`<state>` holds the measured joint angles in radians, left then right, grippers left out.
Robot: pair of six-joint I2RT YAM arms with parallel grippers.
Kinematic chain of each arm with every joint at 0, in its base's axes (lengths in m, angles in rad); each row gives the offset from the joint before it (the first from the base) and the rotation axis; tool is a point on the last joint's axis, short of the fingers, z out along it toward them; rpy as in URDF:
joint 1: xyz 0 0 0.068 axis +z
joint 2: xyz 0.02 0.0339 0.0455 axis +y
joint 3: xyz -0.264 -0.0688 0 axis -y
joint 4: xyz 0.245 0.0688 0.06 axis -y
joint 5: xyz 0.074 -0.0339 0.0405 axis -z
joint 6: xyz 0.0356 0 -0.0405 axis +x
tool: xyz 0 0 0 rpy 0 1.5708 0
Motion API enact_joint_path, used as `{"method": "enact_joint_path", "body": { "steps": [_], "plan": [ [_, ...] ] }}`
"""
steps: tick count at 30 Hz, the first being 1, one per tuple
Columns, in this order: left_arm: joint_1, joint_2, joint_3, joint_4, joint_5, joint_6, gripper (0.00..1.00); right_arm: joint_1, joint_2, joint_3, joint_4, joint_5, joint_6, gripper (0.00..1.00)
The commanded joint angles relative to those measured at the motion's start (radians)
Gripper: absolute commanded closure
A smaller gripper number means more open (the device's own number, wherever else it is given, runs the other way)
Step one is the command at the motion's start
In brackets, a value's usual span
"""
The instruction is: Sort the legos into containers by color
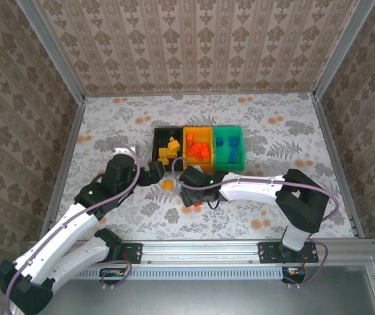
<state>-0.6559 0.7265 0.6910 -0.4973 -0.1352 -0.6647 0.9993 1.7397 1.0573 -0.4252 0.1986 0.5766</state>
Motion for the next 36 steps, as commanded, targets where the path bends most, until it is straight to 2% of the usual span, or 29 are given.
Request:
{"method": "enact_joint_path", "body": {
  "steps": [1, 10, 15, 20, 24, 29, 32, 36],
  "plan": [
    [-0.002, -0.035, -0.023, -0.066, -0.036, -0.045, 0.00, 0.014, 0.044, 0.034, -0.076, 0.032, 0.010, 0.27],
    [0.002, -0.059, -0.069, -0.081, -0.063, -0.076, 0.00, 0.028, 0.076, 0.020, -0.068, 0.023, 0.025, 0.54],
    [0.007, -0.058, -0.076, -0.081, -0.071, -0.076, 0.00, 0.030, 0.031, -0.021, -0.028, -0.013, 0.014, 0.65],
    [0.010, -0.061, -0.086, -0.085, -0.073, -0.071, 0.00, 0.030, -0.114, -0.084, -0.005, -0.067, 0.022, 0.68],
    [0.014, -0.070, -0.108, -0.077, -0.063, -0.076, 0.00, 0.020, -0.248, -0.089, -0.056, -0.062, 0.017, 0.68],
    [0.015, -0.083, -0.140, -0.068, -0.043, -0.084, 0.00, -0.099, -0.372, 0.017, -0.152, -0.056, -0.027, 0.68],
    [0.015, -0.087, -0.162, -0.056, -0.029, -0.092, 0.00, -0.201, -0.317, 0.114, -0.175, -0.069, -0.045, 0.68],
    [0.015, -0.084, -0.180, -0.035, -0.003, -0.108, 0.00, -0.272, -0.166, 0.250, -0.172, -0.052, -0.066, 0.68]
  ]
}}
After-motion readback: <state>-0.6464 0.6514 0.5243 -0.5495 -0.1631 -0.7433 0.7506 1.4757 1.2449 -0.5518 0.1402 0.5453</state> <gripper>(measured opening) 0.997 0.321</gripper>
